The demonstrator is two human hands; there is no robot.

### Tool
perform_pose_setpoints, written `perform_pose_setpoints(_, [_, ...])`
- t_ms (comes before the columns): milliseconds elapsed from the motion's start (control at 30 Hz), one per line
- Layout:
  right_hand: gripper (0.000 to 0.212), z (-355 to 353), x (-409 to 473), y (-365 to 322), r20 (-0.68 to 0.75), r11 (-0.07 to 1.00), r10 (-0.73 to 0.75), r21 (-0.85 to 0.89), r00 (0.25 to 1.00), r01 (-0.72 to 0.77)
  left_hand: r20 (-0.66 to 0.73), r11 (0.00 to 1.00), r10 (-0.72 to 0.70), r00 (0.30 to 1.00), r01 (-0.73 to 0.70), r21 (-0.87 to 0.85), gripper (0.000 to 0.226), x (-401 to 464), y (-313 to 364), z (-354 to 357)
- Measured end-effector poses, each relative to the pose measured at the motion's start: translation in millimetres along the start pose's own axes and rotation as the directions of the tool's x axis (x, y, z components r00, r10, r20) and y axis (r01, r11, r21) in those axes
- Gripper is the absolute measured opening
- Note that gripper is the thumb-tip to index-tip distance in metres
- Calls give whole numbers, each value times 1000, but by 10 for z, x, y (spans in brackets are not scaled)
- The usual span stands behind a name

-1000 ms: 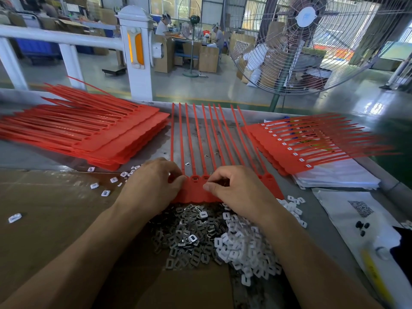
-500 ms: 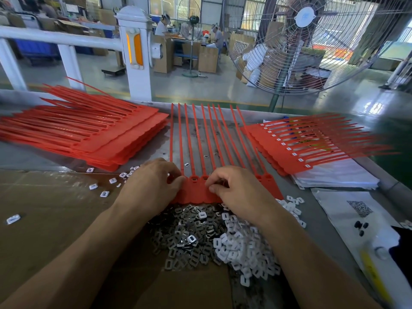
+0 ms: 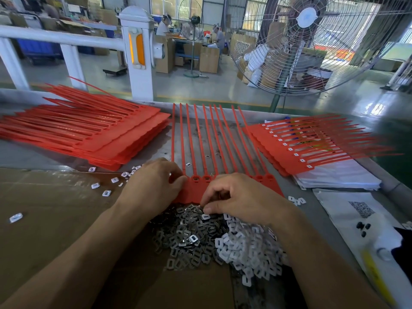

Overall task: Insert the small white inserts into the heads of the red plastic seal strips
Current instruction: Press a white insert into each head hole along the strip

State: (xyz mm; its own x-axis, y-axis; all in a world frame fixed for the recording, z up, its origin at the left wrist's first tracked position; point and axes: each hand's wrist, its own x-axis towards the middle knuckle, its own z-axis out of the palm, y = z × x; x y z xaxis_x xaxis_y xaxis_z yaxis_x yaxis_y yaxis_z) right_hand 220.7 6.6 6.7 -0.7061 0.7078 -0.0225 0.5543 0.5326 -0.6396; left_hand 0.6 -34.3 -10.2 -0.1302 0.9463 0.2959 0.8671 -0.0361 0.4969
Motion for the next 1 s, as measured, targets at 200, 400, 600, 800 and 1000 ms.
perform_pose_setpoints(200, [4, -37, -27, 33, 12, 1000, 14, -2, 1000, -14, 0, 1000, -5, 1000, 5, -7, 17, -8, 4, -5])
perform_pose_setpoints(400, [7, -83, -47, 57, 62, 999, 1, -50, 998, 2, -2, 1000, -7, 1000, 7, -10, 16, 1, 7, -1])
perform_pose_setpoints(600, [3, -88, -74, 59, 3, 1000, 21, -13, 1000, -21, 4, 1000, -5, 1000, 5, -17, 16, 0, -2, -2])
perform_pose_setpoints(800, [7, -89, -82, 41, -85, 999, 24, 32, 996, -21, 0, 1000, -1, 1000, 1, -25, 14, -5, 4, -3])
perform_pose_setpoints(1000, [14, -78, -46, 112, -351, 982, 153, 157, 924, -103, 17, 1000, -10, 1000, 11, -26, 16, -16, 18, -27])
